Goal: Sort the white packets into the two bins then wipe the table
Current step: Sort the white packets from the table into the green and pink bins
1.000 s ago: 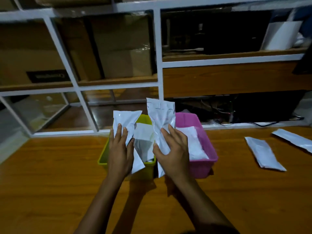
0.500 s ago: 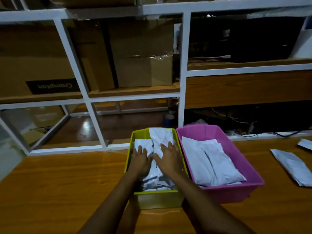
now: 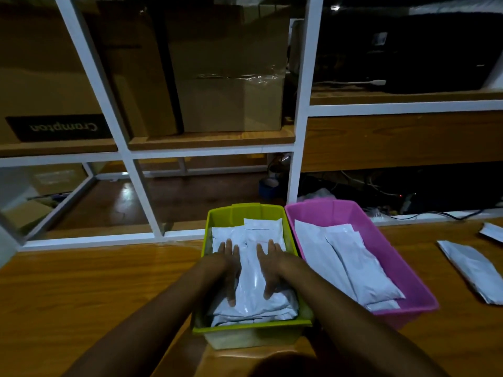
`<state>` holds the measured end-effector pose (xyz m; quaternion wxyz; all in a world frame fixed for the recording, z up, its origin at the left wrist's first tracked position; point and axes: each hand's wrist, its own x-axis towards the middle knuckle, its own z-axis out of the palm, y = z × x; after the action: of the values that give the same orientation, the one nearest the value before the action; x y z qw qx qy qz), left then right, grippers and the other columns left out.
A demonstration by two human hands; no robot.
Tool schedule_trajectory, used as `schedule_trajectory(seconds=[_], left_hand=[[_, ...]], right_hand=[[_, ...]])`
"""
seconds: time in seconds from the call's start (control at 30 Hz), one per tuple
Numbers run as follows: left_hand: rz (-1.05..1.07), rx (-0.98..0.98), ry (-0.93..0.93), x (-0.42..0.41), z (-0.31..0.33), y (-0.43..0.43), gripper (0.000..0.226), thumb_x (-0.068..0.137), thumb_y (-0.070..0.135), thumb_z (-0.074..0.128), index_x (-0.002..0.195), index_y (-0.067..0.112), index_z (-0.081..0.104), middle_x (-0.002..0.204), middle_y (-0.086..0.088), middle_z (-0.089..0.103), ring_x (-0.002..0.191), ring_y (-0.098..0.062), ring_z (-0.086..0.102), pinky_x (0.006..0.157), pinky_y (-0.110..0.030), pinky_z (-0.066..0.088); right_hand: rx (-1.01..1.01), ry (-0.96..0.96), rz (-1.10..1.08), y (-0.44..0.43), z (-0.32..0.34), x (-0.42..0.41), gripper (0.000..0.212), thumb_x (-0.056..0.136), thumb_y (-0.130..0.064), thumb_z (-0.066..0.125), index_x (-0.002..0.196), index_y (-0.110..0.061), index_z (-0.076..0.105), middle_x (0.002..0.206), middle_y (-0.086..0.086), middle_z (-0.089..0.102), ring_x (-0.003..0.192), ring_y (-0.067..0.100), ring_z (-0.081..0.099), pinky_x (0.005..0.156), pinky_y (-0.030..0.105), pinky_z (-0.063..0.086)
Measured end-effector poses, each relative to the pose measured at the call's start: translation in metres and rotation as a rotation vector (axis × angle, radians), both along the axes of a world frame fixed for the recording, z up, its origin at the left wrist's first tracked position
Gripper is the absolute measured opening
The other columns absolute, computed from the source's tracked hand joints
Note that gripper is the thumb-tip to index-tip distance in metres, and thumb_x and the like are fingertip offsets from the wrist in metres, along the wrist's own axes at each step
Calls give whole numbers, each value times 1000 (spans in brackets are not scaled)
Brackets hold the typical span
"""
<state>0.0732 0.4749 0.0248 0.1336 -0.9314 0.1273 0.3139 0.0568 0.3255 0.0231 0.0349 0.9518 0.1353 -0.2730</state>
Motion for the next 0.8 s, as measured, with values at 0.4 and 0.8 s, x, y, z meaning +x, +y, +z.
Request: schedule_trajectory(seconds=[0.4,0.8], left_hand=[[58,-62,-10,2,-11,-4,132,72,32,83,147,1,-21,152,-22,-31,143,-38,-23,117,-58,3],[30,-507,-507,-73,69,-19,94,93,33,59,152,5,-8,157,-22,-17,146,-36,-15,118,-44,10]], right_hand=[[41,-131,-43,8,-11,-15,134,71,-31,85,149,-10,-22,154,26,-24,145,42,-14,117,53,6],[684,-580,-158,-66,70,-92,87,87,-41,66,154,-18,15,162,7,8,149,21,10,116,37,27]])
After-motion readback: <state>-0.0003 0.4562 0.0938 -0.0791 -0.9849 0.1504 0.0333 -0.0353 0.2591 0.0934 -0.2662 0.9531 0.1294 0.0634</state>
